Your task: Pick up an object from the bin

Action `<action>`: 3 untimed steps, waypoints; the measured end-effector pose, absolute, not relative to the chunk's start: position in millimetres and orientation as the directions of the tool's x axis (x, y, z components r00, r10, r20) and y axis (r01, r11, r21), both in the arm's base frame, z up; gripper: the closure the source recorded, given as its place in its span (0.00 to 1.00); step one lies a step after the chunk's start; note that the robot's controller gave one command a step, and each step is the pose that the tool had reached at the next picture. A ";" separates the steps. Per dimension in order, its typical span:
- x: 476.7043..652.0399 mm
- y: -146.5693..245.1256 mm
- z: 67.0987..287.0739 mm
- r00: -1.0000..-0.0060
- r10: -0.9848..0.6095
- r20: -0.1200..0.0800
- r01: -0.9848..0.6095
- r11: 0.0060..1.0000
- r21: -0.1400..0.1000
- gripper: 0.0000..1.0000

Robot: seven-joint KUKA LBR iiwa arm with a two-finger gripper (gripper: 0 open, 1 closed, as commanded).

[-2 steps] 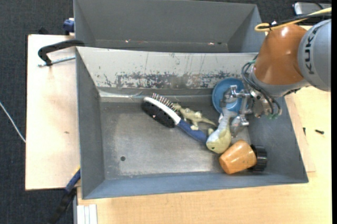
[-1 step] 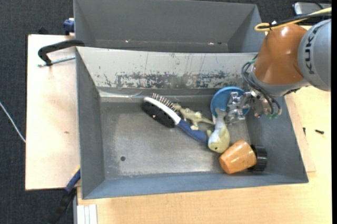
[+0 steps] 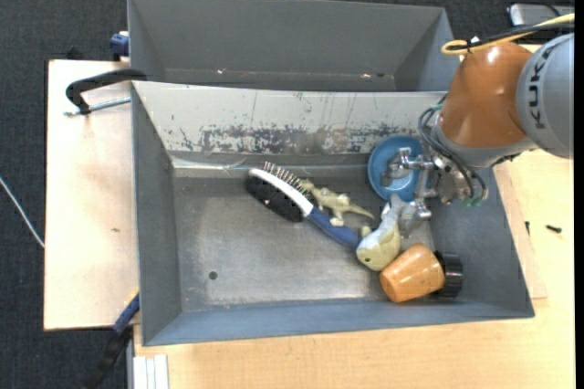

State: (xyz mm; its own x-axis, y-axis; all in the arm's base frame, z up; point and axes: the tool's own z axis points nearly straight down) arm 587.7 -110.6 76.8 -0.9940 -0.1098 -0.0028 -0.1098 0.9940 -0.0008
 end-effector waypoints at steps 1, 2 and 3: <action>597.5 -98.5 109.1 -0.978 -0.206 -0.010 -0.206 0.979 -0.002 0.00; 573.4 -101.6 72.8 -0.834 -0.552 -0.007 -0.552 0.834 -0.004 0.00; 573.5 -102.1 73.8 -0.834 -0.552 -0.006 -0.552 0.834 -0.005 1.00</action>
Offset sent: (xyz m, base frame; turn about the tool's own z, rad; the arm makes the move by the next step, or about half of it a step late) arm 0.0073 0.0114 0.0297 -0.0985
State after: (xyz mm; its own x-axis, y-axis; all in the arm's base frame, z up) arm 573.5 -102.1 73.8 -0.8337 -0.5522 -0.0061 -0.5522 0.8337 -0.0051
